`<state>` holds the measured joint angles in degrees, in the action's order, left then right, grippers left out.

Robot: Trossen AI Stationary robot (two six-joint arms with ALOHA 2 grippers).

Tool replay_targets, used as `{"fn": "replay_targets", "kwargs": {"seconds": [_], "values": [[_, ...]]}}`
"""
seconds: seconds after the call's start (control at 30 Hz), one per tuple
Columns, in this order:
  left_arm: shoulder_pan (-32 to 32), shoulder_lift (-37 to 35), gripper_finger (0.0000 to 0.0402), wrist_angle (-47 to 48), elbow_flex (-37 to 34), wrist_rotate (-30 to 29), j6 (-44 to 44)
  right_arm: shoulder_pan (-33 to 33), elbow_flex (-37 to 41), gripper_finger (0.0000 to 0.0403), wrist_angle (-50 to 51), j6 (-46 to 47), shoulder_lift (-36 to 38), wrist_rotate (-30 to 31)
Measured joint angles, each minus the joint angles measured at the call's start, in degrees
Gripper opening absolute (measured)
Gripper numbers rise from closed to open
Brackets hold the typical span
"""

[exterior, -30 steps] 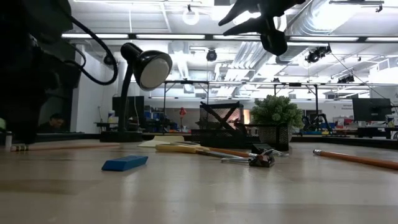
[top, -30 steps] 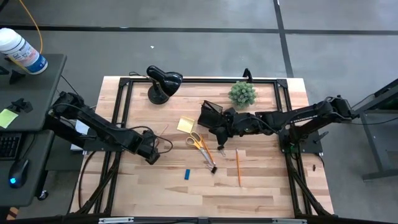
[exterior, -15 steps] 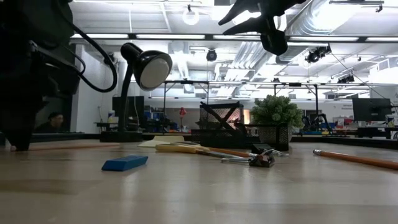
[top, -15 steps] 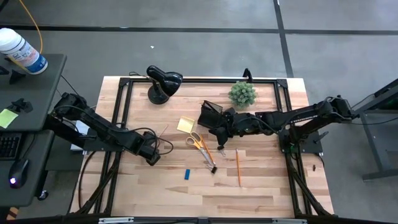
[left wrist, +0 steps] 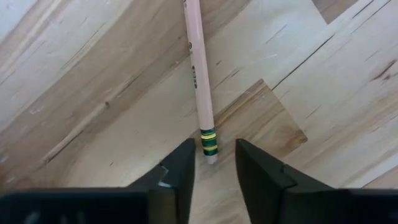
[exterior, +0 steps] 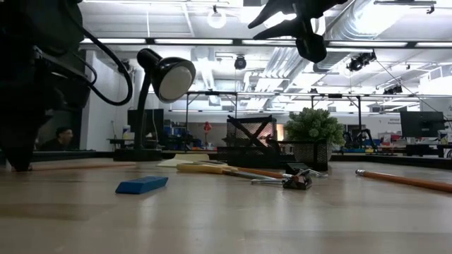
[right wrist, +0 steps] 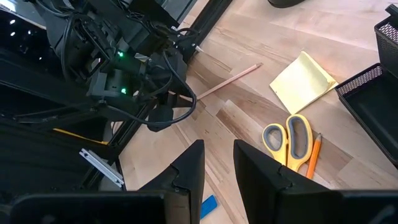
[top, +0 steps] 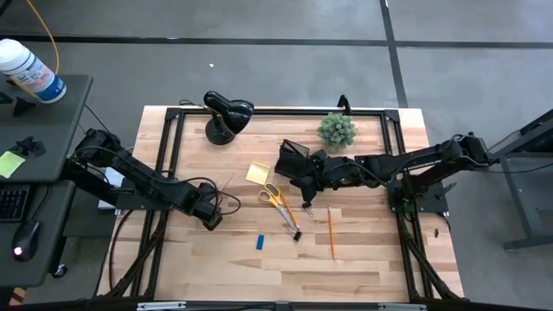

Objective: Pick and place office supplies into organizer
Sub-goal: Put the pink pencil into the desk organizer

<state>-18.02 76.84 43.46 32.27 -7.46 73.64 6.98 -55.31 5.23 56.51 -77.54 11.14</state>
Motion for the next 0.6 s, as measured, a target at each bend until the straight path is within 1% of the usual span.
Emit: {"fn": "replay_targets", "kwargs": {"seconds": [0.17, 0.47, 0.6], "values": [[0.0, 0.0, 0.0055, 0.09, 0.0, 0.0, -1.22, 0.0, 0.0, 0.0083, 0.0, 0.0, 0.02, -0.14], [-0.02, 0.0, 0.001, 0.46, 0.04, -0.55, -1.37, 0.02, -0.02, 0.0083, 0.0, 0.0, 0.02, -0.42], [-0.04, 0.0, 0.0005, 0.44, 0.07, -0.88, -2.57, 0.02, -0.02, 0.0083, 0.0, -0.02, 0.02, -0.42]]}}
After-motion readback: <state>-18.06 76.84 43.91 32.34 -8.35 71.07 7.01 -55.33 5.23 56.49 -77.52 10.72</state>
